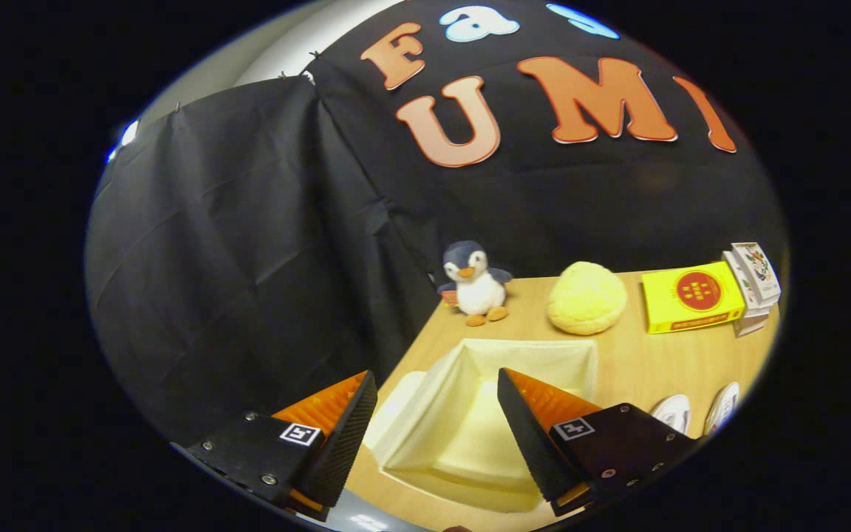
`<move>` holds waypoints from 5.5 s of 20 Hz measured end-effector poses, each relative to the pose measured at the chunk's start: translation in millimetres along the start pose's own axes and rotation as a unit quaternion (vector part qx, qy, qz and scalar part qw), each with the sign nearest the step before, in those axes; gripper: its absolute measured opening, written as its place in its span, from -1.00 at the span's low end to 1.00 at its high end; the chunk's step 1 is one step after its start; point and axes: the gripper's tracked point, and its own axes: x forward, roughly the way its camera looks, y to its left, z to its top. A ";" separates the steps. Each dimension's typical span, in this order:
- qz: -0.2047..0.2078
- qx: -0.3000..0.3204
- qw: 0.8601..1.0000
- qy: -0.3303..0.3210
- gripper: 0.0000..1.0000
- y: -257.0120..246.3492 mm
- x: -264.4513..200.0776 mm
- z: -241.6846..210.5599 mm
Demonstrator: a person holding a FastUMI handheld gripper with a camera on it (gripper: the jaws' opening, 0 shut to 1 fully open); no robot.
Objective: Open the storage box then place both shoes into the box .Put the left shoe in first, then the right shoe, with the right side of both shoes facing outward in a uniform manner.
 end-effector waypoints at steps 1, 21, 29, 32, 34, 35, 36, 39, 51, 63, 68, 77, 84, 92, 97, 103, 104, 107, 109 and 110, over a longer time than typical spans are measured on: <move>-0.022 -0.004 1.000 -0.002 0.96 -24.4 -8.5 -4.2; -0.243 -0.027 0.968 0.060 0.98 -284.9 -116.9 -157.7; -0.243 -0.021 0.965 0.098 0.87 -316.5 -102.6 -198.5; -0.236 -0.023 0.965 0.108 0.63 -321.5 -91.6 -208.8; -0.230 -0.020 0.967 0.109 0.51 -322.8 -83.2 -210.5; -0.223 -0.015 0.969 0.107 0.47 -321.6 -78.2 -211.3; -0.217 -0.010 0.970 0.107 0.40 -320.9 -71.6 -210.5; -0.211 -0.010 0.972 0.107 0.27 -324.1 -57.1 -212.5; -0.185 0.022 0.981 0.045 -1.00 -301.7 -49.2 -173.2; -0.252 0.032 0.967 0.003 -1.00 -266.9 -104.1 -104.1; -0.270 0.059 0.960 -0.042 -1.00 -213.7 -118.9 -52.9; -0.242 0.083 0.963 -0.082 -1.00 -104.6 -90.5 -7.3; -0.219 0.104 0.969 -0.055 -1.00 -45.9 -35.7 -17.8; -0.235 0.110 0.966 -0.015 -1.00 -27.1 24.3 -42.9; -0.264 0.119 0.957 0.012 -1.00 -33.6 57.1 -63.3; -0.275 0.126 0.953 0.007 -1.00 -25.1 73.8 -69.7; -0.272 0.130 0.953 0.009 -1.00 -22.9 77.8 -74.2; -0.266 0.140 0.954 0.017 -1.00 -16.4 87.6 -87.6; -0.266 0.134 0.953 0.058 -0.97 -16.3 92.7 -107.7; -0.267 0.135 0.951 0.080 -0.84 -13.1 87.4 -120.5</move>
